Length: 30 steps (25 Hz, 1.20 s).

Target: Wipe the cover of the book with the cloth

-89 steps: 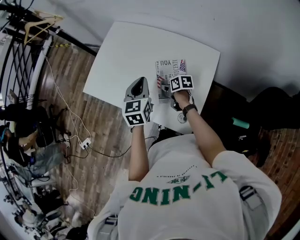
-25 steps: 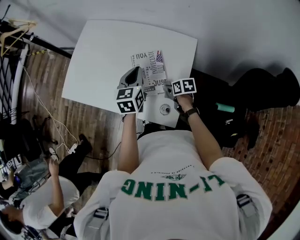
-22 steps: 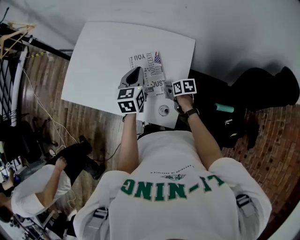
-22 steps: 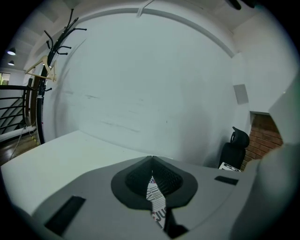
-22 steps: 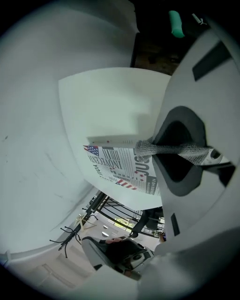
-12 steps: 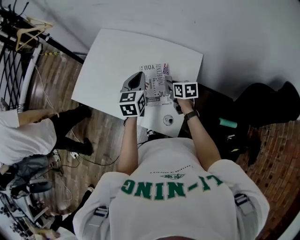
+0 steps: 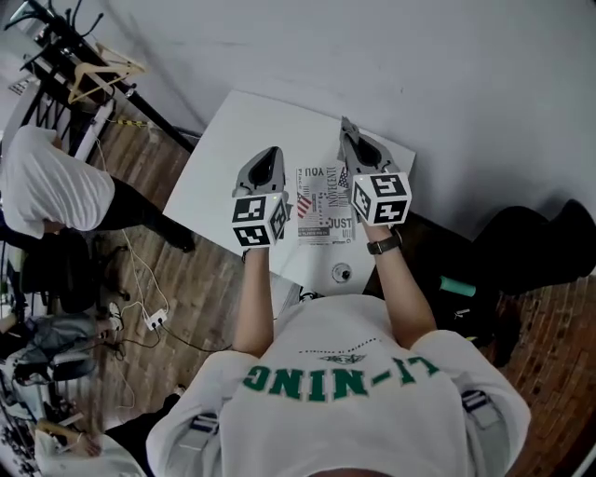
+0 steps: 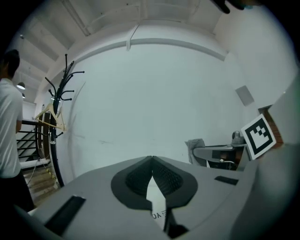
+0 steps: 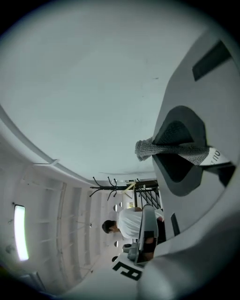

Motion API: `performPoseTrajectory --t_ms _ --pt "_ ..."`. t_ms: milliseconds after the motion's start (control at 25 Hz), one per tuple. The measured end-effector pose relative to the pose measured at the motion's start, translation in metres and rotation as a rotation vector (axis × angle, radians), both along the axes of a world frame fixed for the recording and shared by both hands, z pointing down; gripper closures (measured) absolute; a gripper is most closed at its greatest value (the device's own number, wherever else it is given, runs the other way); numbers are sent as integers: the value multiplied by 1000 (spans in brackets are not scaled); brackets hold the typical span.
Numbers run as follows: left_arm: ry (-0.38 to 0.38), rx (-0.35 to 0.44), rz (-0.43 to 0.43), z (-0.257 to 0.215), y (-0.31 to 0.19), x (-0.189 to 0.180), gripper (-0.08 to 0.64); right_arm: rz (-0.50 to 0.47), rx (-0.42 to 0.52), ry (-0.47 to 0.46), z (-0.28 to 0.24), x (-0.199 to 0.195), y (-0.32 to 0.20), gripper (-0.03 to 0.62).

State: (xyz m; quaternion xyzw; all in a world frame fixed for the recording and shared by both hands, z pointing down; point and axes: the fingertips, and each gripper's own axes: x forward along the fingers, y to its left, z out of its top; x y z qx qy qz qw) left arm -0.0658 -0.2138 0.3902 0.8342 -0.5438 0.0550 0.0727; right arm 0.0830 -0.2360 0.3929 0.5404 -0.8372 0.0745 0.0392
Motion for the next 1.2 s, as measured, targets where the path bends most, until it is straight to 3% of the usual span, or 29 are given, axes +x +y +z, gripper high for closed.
performPoseTrajectory --t_ms 160,320,1000,1200 --pt "5 61 -22 -25 0 -3 549 79 148 -15 -41 15 10 551" --pt "-3 100 -35 -36 1 1 549 143 205 50 -53 29 20 552" --pt "6 134 -78 -34 -4 0 548 60 154 71 -36 12 14 554" --pt "-3 83 -75 -13 -6 5 549 38 125 82 -23 11 11 554"
